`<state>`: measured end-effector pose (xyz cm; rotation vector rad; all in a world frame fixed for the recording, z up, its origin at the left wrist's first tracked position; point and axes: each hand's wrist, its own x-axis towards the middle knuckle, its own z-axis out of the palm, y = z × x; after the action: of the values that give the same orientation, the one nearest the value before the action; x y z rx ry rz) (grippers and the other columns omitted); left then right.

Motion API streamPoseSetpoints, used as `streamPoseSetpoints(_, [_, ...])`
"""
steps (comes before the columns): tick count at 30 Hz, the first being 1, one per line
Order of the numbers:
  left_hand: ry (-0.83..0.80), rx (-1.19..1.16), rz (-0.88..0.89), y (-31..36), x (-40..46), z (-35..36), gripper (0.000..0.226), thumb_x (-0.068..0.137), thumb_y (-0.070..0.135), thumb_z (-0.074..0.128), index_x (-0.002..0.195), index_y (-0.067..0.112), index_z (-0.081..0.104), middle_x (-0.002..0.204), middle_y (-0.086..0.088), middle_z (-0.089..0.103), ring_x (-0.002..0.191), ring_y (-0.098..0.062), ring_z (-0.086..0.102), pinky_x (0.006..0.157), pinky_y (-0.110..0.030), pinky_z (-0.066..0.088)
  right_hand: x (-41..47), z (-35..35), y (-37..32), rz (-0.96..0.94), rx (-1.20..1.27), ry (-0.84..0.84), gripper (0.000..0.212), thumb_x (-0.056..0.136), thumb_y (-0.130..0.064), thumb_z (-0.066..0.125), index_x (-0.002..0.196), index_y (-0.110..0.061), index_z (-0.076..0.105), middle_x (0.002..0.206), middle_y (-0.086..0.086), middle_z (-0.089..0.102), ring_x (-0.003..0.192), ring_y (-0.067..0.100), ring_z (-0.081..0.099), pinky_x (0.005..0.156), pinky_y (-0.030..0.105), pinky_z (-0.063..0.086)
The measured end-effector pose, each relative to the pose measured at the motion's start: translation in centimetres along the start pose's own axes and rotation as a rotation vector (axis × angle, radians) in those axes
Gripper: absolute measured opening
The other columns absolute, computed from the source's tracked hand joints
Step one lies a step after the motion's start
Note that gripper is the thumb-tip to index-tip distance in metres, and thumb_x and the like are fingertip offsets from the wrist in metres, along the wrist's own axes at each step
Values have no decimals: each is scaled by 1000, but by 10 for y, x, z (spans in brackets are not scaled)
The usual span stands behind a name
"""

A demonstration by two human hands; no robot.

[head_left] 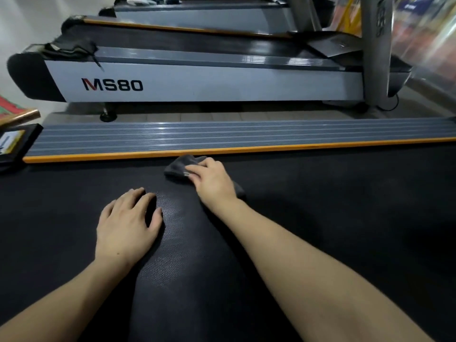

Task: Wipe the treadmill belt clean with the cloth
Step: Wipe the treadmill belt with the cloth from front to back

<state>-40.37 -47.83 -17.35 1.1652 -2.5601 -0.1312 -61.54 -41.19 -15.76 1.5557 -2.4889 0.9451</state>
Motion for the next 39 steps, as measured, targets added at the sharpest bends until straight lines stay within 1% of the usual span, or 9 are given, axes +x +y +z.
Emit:
streamPoseSetpoints(5, [9,12,-6,3,2,0,49,91,53,39,123,27,65,141,2,58,137,-21,47,111,-47,34,-16,-72,122,299,-186,215,22,93,-34,63,111,-28,74,105,7,61,99,33,56,87,39,49])
streamPoseSetpoints(9, [7,26,-6,5,4,1,46,90,51,41,121,26,65,138,2,60,135,-21,49,108,-48,34,-17,-73,114,565,-292,269,23,95,-32,57,114,-30,71,113,4,55,104,29,48,88,40,46])
streamPoseSetpoints(15, [24,26,-2,3,4,0,44,90,52,42,118,28,66,136,3,62,134,-20,50,107,-46,36,2,20,-25,163,-89,52,17,94,-35,58,103,-32,72,107,1,53,99,27,45,84,39,42])
streamPoseSetpoints(18, [12,35,16,-1,4,1,47,90,52,40,121,28,66,138,3,60,135,-20,49,108,-45,35,5,-4,12,5,-87,-31,23,94,-40,58,110,-33,72,106,1,55,100,27,49,85,38,44])
streamPoseSetpoints(23, [21,22,0,-1,4,3,49,89,54,39,120,27,66,138,2,59,135,-21,48,110,-47,34,-16,-91,161,415,-290,262,29,94,-42,52,109,-27,72,106,11,56,100,35,53,90,42,48])
streamPoseSetpoints(27, [27,23,0,3,6,4,47,88,53,42,119,26,65,136,1,60,134,-23,49,109,-49,35,-20,-87,140,695,-391,354,23,95,-33,54,110,-26,69,117,11,51,106,35,47,88,43,43])
streamPoseSetpoints(34, [22,20,-7,1,6,3,46,88,53,42,118,28,65,136,1,61,133,-23,50,108,-47,37,-12,17,-25,76,-80,46,16,90,-37,62,102,-31,71,104,3,52,96,27,47,78,39,42])
streamPoseSetpoints(37, [27,0,-6,1,5,1,46,89,52,41,119,27,66,136,2,61,134,-22,50,109,-46,36,-13,-10,24,-28,-104,52,19,89,-42,62,102,-32,72,100,3,56,94,28,52,76,39,47])
streamPoseSetpoints(39, [29,1,-4,1,5,1,48,89,52,41,119,26,67,137,2,61,134,-22,49,110,-46,35,-11,-38,80,172,-195,129,24,90,-44,58,103,-30,72,102,6,55,96,31,54,80,40,50])
